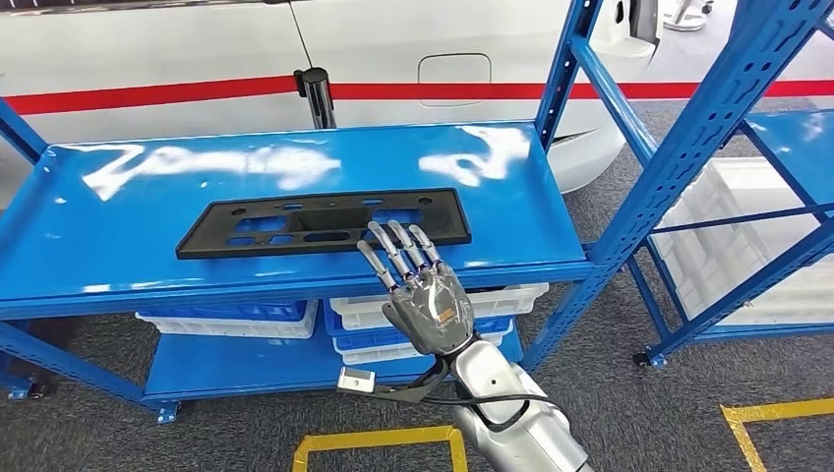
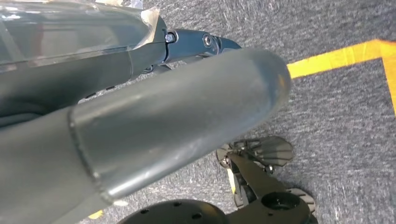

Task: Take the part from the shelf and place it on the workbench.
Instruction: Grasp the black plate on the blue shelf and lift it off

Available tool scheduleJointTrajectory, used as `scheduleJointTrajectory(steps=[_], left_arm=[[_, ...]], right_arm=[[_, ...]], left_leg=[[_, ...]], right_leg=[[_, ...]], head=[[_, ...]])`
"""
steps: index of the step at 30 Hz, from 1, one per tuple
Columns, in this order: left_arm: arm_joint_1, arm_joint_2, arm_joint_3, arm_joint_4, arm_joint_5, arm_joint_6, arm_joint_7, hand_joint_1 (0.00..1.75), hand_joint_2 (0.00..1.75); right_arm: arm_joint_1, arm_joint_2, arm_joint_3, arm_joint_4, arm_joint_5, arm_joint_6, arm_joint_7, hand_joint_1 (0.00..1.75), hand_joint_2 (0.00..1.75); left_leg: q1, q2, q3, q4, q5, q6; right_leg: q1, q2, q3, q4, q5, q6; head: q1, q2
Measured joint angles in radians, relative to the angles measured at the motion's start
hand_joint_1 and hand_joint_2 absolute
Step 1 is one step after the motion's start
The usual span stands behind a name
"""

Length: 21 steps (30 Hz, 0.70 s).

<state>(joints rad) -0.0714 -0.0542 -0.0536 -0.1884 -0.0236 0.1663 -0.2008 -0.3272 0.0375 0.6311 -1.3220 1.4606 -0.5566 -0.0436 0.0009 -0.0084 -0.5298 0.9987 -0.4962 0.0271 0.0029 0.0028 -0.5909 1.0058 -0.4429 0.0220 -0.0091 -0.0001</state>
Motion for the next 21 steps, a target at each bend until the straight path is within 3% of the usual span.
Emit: scheduleJointTrajectory(steps=[2, 4, 7, 8, 9, 11, 13, 14, 18, 19, 21], left_arm=[[-0.001, 0.001, -0.002, -0.001, 0.000, 0.000, 0.001, 0.00, 0.00], [-0.002, 0.002, -0.003, -0.002, 0.000, 0.000, 0.001, 0.00, 0.00], [-0.001, 0.001, -0.005, -0.002, 0.000, 0.000, 0.001, 0.00, 0.00], [0.001, 0.001, -0.005, -0.002, 0.000, 0.000, 0.001, 0.00, 0.00], [0.002, 0.001, -0.005, -0.002, 0.000, 0.000, 0.001, 0.00, 0.00], [0.002, 0.003, -0.005, -0.002, 0.000, 0.001, 0.001, 0.00, 0.00], [0.000, 0.003, -0.005, -0.002, 0.000, 0.002, 0.001, 0.00, 0.00], [-0.001, 0.003, -0.005, -0.002, 0.000, 0.002, 0.000, 0.00, 0.00], [-0.001, 0.002, -0.005, -0.002, 0.000, 0.003, -0.001, 0.00, 0.00], [-0.001, 0.001, -0.005, -0.002, 0.000, 0.003, -0.001, 0.00, 0.00], [-0.002, 0.001, -0.005, -0.002, 0.000, 0.003, -0.002, 0.00, 0.00]], right_arm=[[-0.003, 0.002, 0.000, 0.001, -0.002, 0.000, -0.004, 0.00, 1.75], [-0.007, 0.007, 0.000, 0.004, -0.005, 0.000, -0.008, 0.00, 1.75], [-0.011, 0.012, 0.003, 0.016, -0.010, -0.001, -0.011, 0.00, 1.75], [-0.011, 0.013, 0.005, 0.022, -0.011, -0.001, -0.012, 0.00, 1.75], [-0.011, 0.013, 0.007, 0.027, -0.013, -0.001, -0.012, 0.00, 1.75], [-0.013, 0.015, 0.009, 0.037, -0.017, -0.002, -0.013, 0.00, 1.75], [-0.018, 0.018, 0.012, 0.044, -0.020, -0.002, -0.013, 0.00, 1.75], [-0.022, 0.019, 0.014, 0.048, -0.023, -0.002, -0.013, 0.00, 1.75], [-0.030, 0.026, 0.024, 0.059, -0.028, -0.002, -0.016, 0.00, 1.75], [-0.032, 0.027, 0.026, 0.061, -0.028, -0.003, -0.016, 0.00, 1.75], [-0.034, 0.027, 0.029, 0.068, -0.029, -0.003, -0.016, 0.00, 1.75]], left_leg=[[0.005, 0.002, 0.003, 0.005, -0.009, -0.012], [0.010, 0.003, -0.024, 0.067, -0.039, -0.024], [0.021, 0.004, -0.139, 0.252, -0.098, -0.042], [0.024, 0.005, -0.166, 0.279, -0.091, -0.047], [0.028, 0.005, -0.176, 0.269, -0.065, -0.051], [0.033, 0.007, -0.142, 0.156, 0.024, -0.054], [0.031, 0.007, -0.092, 0.044, 0.071, -0.049], [0.028, 0.007, -0.080, 0.019, 0.071, -0.042], [0.019, 0.005, -0.062, 0.003, 0.059, -0.009], [0.020, 0.006, -0.057, -0.002, 0.059, -0.002], [0.018, 0.006, -0.052, -0.004, 0.054, 0.010]], right_leg=[[-0.007, 0.002, 0.009, -0.007, -0.002, -0.017], [-0.016, 0.002, 0.024, -0.017, -0.005, -0.033], [-0.016, 0.002, 0.038, -0.018, -0.018, -0.045], [-0.016, 0.003, 0.043, -0.018, -0.023, -0.045], [-0.017, 0.004, 0.050, -0.018, -0.029, -0.043], [-0.019, 0.006, 0.067, -0.017, -0.042, -0.035], [-0.014, 0.008, 0.078, -0.017, -0.057, -0.022], [-0.012, 0.008, 0.080, -0.018, -0.063, -0.015], [-0.012, 0.004, 0.079, 0.001, -0.085, 0.007], [-0.012, 0.003, 0.062, 0.038, -0.101, 0.007], [-0.014, 0.002, -0.015, 0.170, -0.149, -0.001]], head=[[0.000, 0.000], [-0.002, 0.000], [-0.003, 0.000], [-0.003, 0.000], [-0.004, 0.000], [-0.004, 0.000], [-0.004, 0.000], [-0.005, 0.000], [-0.004, 0.000], [-0.003, 0.000], [-0.002, 0.000]])
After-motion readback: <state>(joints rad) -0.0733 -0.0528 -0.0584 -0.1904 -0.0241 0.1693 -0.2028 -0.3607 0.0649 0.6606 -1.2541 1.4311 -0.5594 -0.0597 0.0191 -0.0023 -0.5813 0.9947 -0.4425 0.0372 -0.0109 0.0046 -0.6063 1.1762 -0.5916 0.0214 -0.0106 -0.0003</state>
